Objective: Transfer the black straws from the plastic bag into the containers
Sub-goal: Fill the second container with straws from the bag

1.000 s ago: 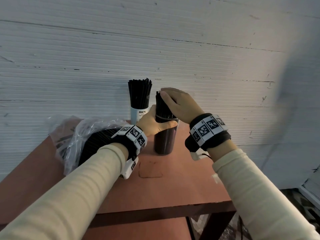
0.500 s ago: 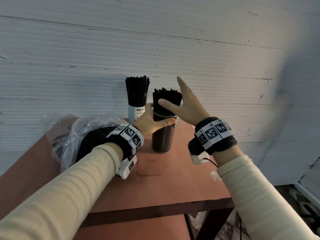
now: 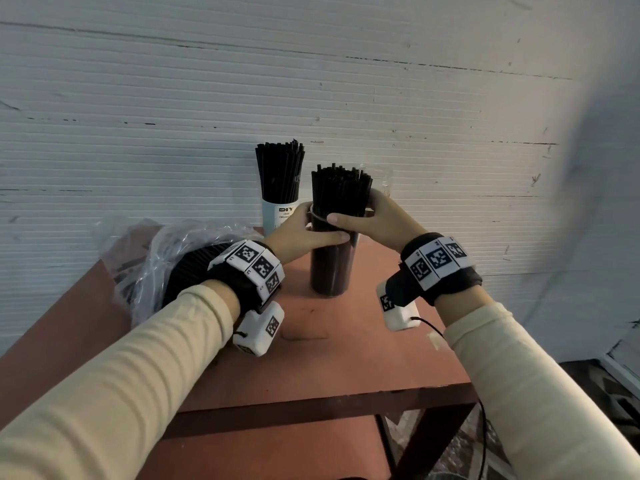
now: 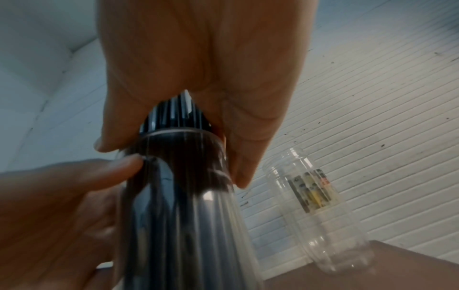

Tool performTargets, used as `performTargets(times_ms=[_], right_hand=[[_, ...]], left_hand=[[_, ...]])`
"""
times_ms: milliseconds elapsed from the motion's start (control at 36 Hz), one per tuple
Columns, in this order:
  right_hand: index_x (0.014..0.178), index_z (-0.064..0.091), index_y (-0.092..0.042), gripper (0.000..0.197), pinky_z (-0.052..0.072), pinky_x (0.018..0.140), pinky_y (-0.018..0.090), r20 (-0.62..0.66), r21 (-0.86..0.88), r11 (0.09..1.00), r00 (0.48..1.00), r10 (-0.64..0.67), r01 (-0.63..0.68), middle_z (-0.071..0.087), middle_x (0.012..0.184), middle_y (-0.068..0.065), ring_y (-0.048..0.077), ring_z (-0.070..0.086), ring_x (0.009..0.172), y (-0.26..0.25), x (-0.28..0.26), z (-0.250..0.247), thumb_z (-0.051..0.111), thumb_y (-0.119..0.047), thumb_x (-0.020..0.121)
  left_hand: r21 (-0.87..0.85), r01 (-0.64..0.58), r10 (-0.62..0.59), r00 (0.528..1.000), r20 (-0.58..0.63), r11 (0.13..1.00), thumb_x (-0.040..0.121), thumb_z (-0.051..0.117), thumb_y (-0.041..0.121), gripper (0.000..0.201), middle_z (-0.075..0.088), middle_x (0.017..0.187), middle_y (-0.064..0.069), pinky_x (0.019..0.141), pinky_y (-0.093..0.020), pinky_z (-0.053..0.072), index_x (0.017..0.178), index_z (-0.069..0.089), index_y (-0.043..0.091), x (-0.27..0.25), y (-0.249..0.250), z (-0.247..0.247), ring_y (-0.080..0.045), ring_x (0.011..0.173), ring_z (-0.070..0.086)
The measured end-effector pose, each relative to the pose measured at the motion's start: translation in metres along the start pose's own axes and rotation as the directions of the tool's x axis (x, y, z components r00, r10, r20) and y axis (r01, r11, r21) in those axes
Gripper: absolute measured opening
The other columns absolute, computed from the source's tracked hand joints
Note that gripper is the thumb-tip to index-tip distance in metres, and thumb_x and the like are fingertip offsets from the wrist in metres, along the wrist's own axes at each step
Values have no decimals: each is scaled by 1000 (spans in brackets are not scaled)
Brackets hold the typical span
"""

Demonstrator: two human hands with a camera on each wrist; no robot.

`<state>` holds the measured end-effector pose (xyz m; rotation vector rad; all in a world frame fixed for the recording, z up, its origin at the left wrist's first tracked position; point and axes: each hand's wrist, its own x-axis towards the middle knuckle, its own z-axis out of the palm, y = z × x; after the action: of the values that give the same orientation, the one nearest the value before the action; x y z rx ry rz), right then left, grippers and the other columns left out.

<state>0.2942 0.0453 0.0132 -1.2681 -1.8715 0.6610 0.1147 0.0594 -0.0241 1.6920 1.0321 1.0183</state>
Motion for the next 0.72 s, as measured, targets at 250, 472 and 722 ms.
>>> performTargets(times_ms=[250, 472, 722], right_hand=[[117, 59, -28, 43, 61, 72, 33, 71, -3, 1000, 997, 31, -31, 64, 112, -6, 9, 65, 98, -4, -13, -1, 75, -43, 80], [116, 59, -29, 40, 57, 72, 25, 4, -22, 999, 1000, 30, -30, 62, 108, -12, 7, 62, 99, 8, 0, -4, 70, -47, 82], [121, 59, -23, 50, 52, 83, 33, -143, -5, 997, 987, 70, -72, 60, 100, -18, 8, 60, 95, 24, 43, 14, 73, -46, 79]], left_hand=[[-62, 5, -4, 1000, 18, 998, 54, 64, 9, 77, 62, 117, -9, 100, -43, 48, 130, 52, 8, 0, 2, -3, -29, 117, 58], [-100, -58, -5, 844, -536, 993, 86, 53, -5, 44, 61, 114, -4, 80, -25, 50, 125, 54, 15, 24, -1, -18, -21, 109, 61], [-74, 95, -119, 686, -718, 993, 70, 84, 13, 103, 27, 153, -13, 105, -26, 33, 151, 19, 14, 73, -25, -46, -24, 136, 38]])
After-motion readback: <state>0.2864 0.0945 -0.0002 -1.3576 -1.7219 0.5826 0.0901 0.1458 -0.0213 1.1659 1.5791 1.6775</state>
